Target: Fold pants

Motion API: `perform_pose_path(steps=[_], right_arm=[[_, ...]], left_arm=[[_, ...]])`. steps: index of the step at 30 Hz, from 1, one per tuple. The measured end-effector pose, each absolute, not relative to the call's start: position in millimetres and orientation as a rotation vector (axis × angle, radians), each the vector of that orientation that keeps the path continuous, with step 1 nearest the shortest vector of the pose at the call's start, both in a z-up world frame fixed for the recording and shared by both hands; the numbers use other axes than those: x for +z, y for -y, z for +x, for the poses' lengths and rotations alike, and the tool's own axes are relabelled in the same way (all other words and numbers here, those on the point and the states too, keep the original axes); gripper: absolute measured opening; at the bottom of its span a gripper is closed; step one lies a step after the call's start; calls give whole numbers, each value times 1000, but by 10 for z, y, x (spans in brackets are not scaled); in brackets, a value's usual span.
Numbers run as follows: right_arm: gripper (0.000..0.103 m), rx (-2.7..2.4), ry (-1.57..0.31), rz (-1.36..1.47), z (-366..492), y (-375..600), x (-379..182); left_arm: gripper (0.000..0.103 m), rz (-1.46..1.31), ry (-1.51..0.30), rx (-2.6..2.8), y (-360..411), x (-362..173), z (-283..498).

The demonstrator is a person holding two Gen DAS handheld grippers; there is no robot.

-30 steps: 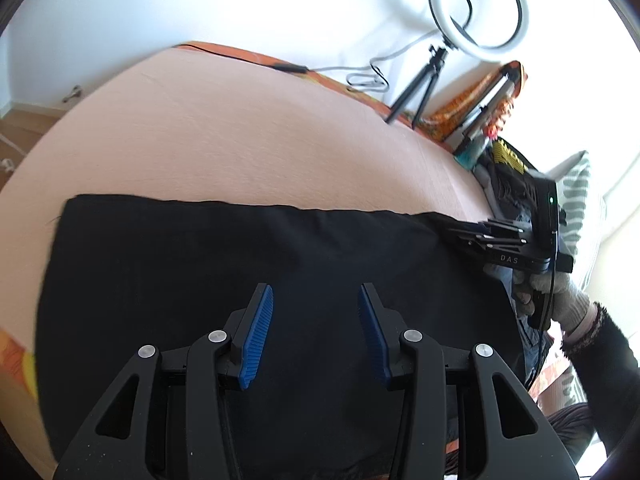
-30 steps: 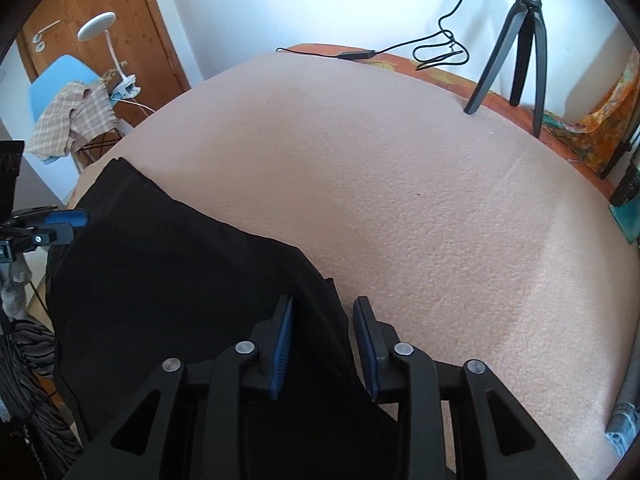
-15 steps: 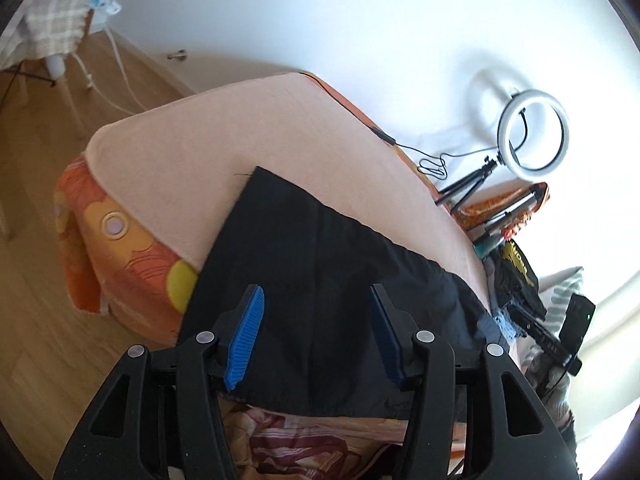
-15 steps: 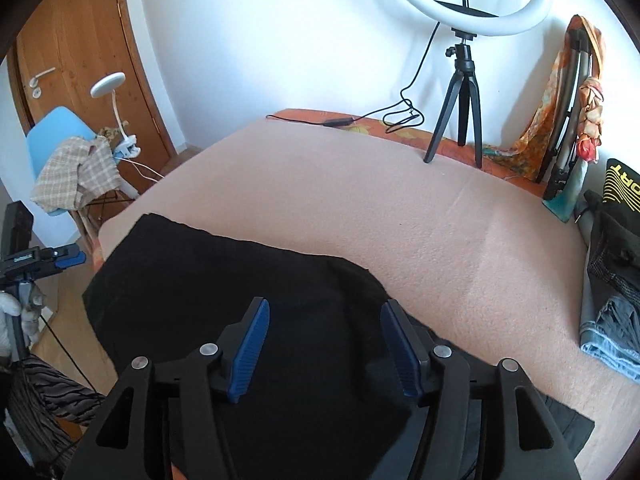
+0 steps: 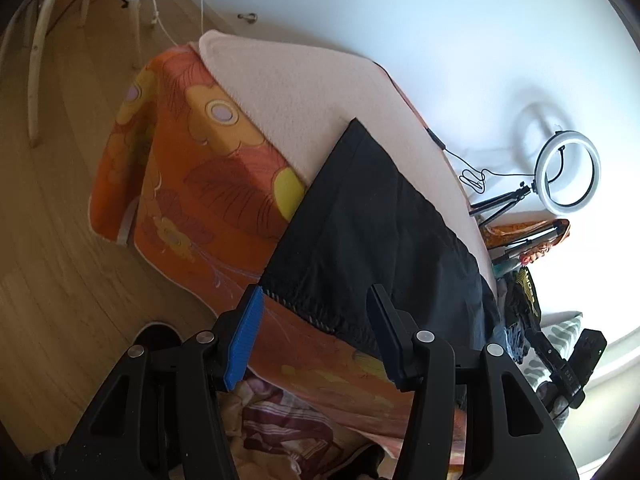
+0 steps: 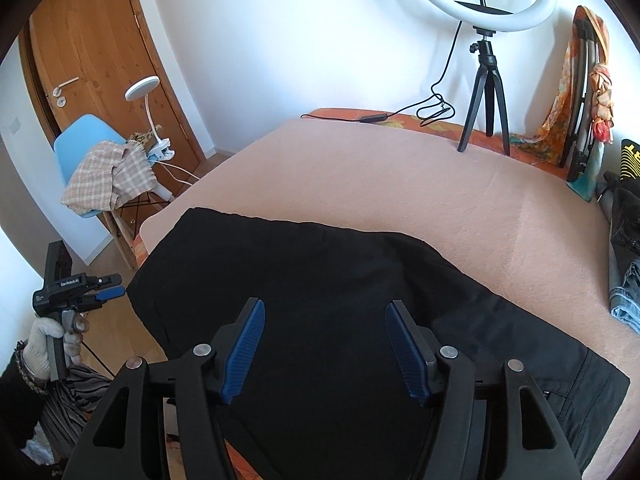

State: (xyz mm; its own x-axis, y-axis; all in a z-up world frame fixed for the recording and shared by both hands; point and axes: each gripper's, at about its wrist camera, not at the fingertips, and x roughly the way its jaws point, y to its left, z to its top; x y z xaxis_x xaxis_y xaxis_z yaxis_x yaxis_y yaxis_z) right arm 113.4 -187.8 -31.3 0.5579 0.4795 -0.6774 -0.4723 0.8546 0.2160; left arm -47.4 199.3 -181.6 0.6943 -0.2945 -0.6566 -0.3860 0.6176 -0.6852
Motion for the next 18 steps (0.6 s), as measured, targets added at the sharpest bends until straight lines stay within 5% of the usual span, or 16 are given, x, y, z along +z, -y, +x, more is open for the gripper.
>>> perform_pose_path(steps=[18], right_arm=[[67,582,-804,29,1113,1851,-292]], left_arm=[[50,-888,-714,22,-1846,-1650,-298]])
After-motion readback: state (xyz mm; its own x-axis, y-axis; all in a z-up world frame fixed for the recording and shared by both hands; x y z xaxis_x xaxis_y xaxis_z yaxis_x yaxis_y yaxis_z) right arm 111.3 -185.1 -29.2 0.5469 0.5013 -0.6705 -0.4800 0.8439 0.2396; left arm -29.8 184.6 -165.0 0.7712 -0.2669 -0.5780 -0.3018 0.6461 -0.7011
